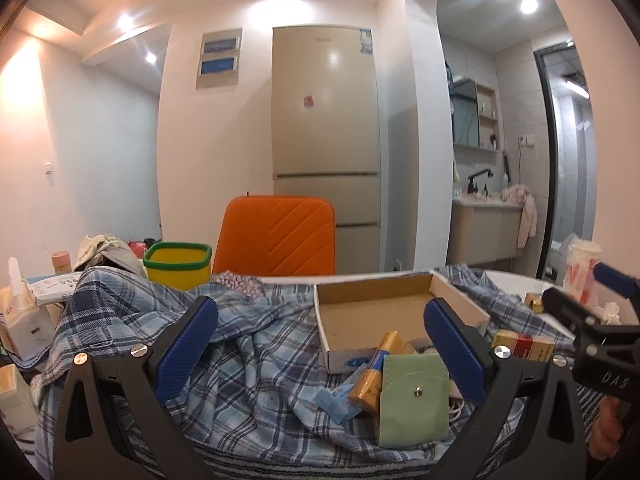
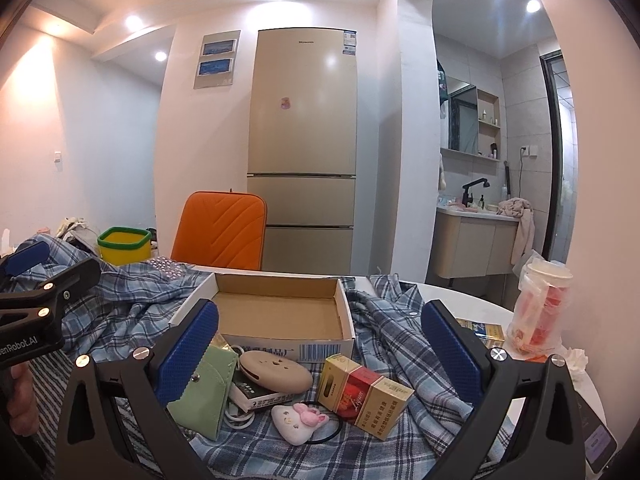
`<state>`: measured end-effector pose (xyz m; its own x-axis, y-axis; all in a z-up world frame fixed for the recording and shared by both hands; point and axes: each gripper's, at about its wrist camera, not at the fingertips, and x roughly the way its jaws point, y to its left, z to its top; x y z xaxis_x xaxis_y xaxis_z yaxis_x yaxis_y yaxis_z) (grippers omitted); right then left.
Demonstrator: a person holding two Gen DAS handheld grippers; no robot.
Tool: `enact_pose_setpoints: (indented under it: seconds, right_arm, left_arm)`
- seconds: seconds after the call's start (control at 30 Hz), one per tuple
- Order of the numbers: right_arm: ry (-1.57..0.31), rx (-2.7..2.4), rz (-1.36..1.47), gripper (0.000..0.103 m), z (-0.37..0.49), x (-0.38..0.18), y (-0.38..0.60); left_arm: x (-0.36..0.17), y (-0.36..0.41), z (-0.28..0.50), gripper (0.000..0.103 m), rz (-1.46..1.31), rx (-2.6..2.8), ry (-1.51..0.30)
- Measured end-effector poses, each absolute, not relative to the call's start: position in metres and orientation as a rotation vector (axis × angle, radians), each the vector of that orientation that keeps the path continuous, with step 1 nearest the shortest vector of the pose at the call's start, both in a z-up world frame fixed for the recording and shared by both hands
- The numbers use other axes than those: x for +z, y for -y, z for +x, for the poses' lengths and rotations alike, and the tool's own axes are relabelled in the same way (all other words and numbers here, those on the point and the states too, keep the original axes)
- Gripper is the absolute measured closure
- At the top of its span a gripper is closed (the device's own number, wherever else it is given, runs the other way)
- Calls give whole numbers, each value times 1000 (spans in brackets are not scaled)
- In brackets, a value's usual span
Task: Organize soft objects
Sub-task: 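Lower the left gripper onto the mint-green pouch and grasp it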
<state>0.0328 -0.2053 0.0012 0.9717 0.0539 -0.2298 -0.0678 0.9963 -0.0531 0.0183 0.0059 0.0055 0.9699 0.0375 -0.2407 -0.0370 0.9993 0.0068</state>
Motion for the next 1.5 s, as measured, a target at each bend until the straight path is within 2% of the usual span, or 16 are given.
enact_pose_setpoints:
  seconds: [0.17,0.27,0.43,0.87,1.23,1.27,1.3,1.33,1.5]
  right_arm:
    - [-242,-33,18,0,38,6,226]
    - [-273,-69,60,1,44,5,239]
    - [-318,-72,83,4,50,1,248]
    - [-465,-6,76,8,66,-16,240]
    - [-554,-10,73,9,77,-29,239]
    - [-556,-10,73,9,78,-29,239]
    - [-558,-8,72,9,78,-30,239]
    - [-559,-7,71,10,78,-30,239]
    - [-572,4,59,10,81,-32,235]
  left_arm:
    - [6,11,32,1,53,-6,-391]
    - [-2,27,46,8,92,-37,-512]
    - [-25,45,74,12,66,-110,-717]
    - [-80,67,118,19,37,-164,-1034]
    - [-89,75,125,21,56,-170,-1074]
    - [-91,75,127,23,56,-168,-1078]
    - [-92,74,127,33,54,-169,-1080]
    - [-92,73,126,35,47,-179,-1079]
    - [-77,70,113,35,48,-197,-979]
